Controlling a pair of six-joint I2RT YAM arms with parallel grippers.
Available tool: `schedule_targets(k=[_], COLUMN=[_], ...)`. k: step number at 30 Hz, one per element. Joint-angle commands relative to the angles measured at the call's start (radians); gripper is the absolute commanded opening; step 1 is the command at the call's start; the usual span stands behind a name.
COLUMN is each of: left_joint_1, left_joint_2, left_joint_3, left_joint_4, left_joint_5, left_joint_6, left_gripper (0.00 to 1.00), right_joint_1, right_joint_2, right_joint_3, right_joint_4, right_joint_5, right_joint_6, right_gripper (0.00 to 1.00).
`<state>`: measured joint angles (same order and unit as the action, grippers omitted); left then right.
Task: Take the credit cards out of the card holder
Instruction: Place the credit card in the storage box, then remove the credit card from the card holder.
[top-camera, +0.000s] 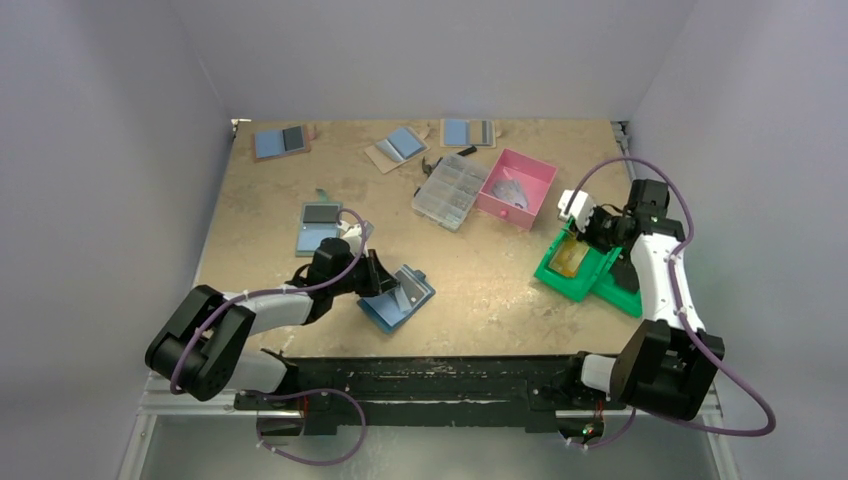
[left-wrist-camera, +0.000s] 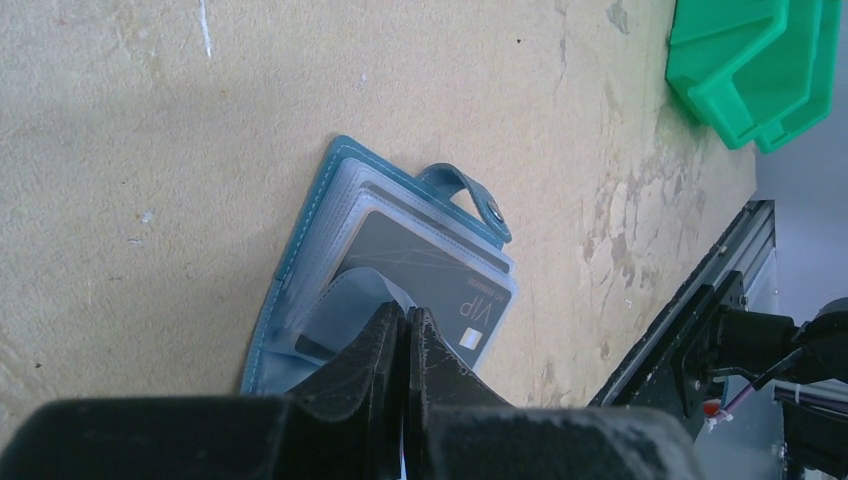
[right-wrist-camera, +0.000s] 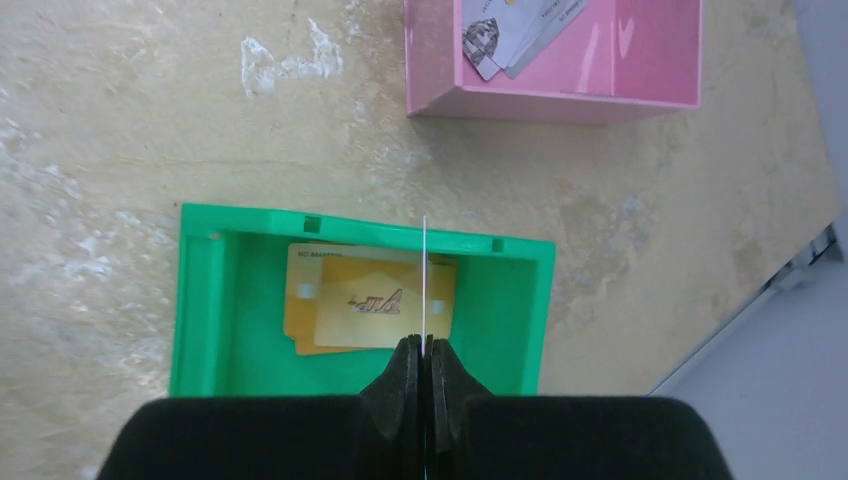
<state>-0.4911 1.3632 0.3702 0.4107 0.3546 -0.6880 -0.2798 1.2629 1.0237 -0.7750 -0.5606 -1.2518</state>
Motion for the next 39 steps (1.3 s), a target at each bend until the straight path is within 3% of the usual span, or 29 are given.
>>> schedule_targets(k=[1, 5, 7, 9, 11, 15, 21, 27, 30, 33, 36, 39], left_joint_1=[0.005, 0.005, 0.005, 0.005, 0.005, 0.005, 0.005, 0.005, 0.005, 0.005, 0.003, -0.011], left_joint_2=[-0.003, -0.001, 0.000, 0.002, 0.005, 0.008, 0.001, 0.005, 0.025, 0.062, 0.112, 0.161], left_joint_3=[0.020, 0.024, 0.024, 0.023, 0.019, 0.021, 0.042, 0.069, 0.107, 0.161, 0.229, 0.274], left_joint_4=[0.053, 0.047, 0.043, 0.042, 0.046, 0.048, -0.016, -0.089, -0.108, -0.116, -0.120, -0.081], left_joint_5=[0.042, 0.050, 0.049, 0.048, 0.049, 0.058, 0.072, 0.079, 0.087, 0.108, 0.127, 0.145], left_joint_6=[-0.017, -0.023, -0.023, -0.025, -0.031, -0.038, -0.009, 0.021, 0.030, 0.031, 0.024, 0.001], left_gripper=[0.00, 0.00, 0.00, 0.00, 0.00, 0.00, 0.00, 0.00, 0.00, 0.00, 0.00, 0.00], right_joint_1=[0.003, 0.003, 0.003, 0.002, 0.002, -0.002, -0.002, 0.042, 0.245, 0.416, 0.546, 0.607], right_joint_2=[-0.037, -0.044, -0.037, -0.027, -0.018, -0.044, -0.066, -0.049, -0.006, 0.005, -0.008, 0.006], right_joint_3=[-0.139, -0.271, -0.302, -0.320, -0.312, -0.250, -0.079, -0.032, -0.033, -0.059, -0.095, -0.107], right_joint_4=[0.192, 0.357, 0.390, 0.379, 0.314, 0.138, -0.135, -0.541, -0.519, -0.290, 0.050, 0.279], right_joint_5=[0.033, 0.048, 0.061, 0.075, 0.079, 0.011, -0.119, -0.516, -0.586, -0.606, -0.470, -0.335], right_joint_6=[-0.322, -0.418, -0.451, -0.491, -0.523, -0.524, -0.499, -0.707, -0.546, -0.193, 0.247, 0.523], right_gripper=[0.00, 0.00, 0.11, 0.30, 0.42, 0.54, 0.62, 0.96, 0.92, 0.88, 0.86, 0.81])
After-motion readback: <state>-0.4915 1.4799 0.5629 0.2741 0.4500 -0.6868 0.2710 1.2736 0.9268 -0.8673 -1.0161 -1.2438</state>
